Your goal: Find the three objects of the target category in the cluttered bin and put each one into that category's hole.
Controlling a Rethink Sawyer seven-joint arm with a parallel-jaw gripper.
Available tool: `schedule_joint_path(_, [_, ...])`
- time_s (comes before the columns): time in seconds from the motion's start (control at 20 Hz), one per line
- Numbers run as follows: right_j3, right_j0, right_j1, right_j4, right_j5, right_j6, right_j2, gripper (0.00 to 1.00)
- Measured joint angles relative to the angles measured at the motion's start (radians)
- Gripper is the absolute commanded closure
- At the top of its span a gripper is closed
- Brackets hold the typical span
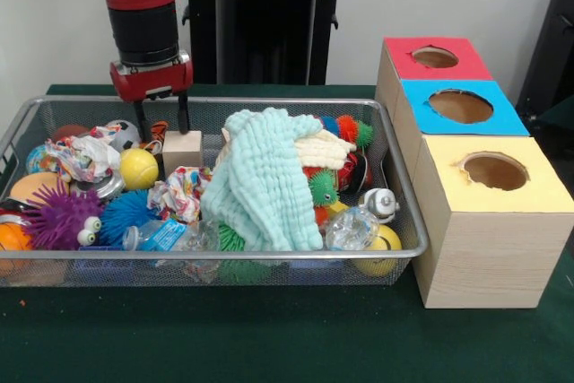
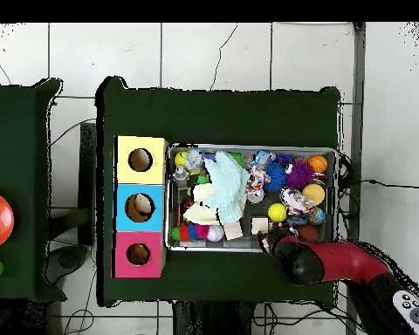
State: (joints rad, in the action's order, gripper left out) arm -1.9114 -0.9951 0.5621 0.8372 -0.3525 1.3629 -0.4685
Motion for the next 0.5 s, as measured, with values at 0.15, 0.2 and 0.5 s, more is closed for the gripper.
schedule_joint_path(0.15, [0.002,-0.017,-0.006,0.000,-0.019,0.000,-0.018,0.00])
schedule_joint_path(0.2, [0.004,-0.026,-0.010,0.000,-0.029,0.000,-0.028,0.00])
schedule_joint_path(0.5, [0.012,-0.048,-0.022,0.000,-0.070,0.000,-0.061,0.00])
